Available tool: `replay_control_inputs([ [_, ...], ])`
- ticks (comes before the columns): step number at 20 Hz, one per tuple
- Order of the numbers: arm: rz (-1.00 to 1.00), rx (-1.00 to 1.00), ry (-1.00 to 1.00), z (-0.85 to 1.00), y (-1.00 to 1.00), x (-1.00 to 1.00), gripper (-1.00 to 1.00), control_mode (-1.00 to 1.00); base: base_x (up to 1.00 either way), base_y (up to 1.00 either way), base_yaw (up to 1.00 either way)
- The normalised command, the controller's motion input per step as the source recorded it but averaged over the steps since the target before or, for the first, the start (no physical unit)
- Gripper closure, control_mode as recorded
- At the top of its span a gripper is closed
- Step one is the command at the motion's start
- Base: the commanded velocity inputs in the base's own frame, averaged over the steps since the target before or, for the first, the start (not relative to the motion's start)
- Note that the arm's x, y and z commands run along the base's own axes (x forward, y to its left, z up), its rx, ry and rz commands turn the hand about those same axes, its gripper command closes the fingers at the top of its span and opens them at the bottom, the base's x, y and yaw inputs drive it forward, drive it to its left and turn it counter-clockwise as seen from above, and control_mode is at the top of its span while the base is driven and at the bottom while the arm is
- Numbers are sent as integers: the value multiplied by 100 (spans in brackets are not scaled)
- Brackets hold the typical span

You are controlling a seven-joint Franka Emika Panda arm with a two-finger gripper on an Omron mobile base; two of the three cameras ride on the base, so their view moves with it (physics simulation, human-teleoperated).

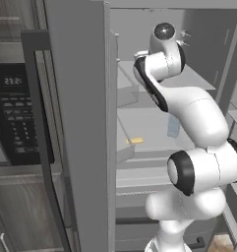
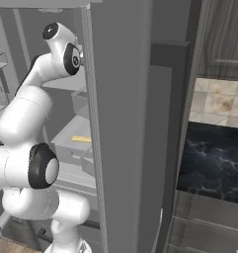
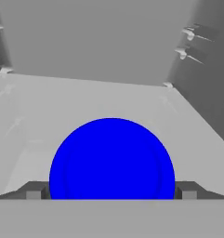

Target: Place the condiment bottle and mayonnaise from the counter to the top shelf of the fridge. If the existing items in the fridge are on the top shelf, move them to other shelves.

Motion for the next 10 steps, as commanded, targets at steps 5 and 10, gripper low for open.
replay_control_inputs([
  [5, 0, 0, 0, -40, -13, 93, 100, -100, 0, 0, 0],
  [10, 0, 0, -1, -52, -16, 49, -100, -100, 0, 0, 0],
])
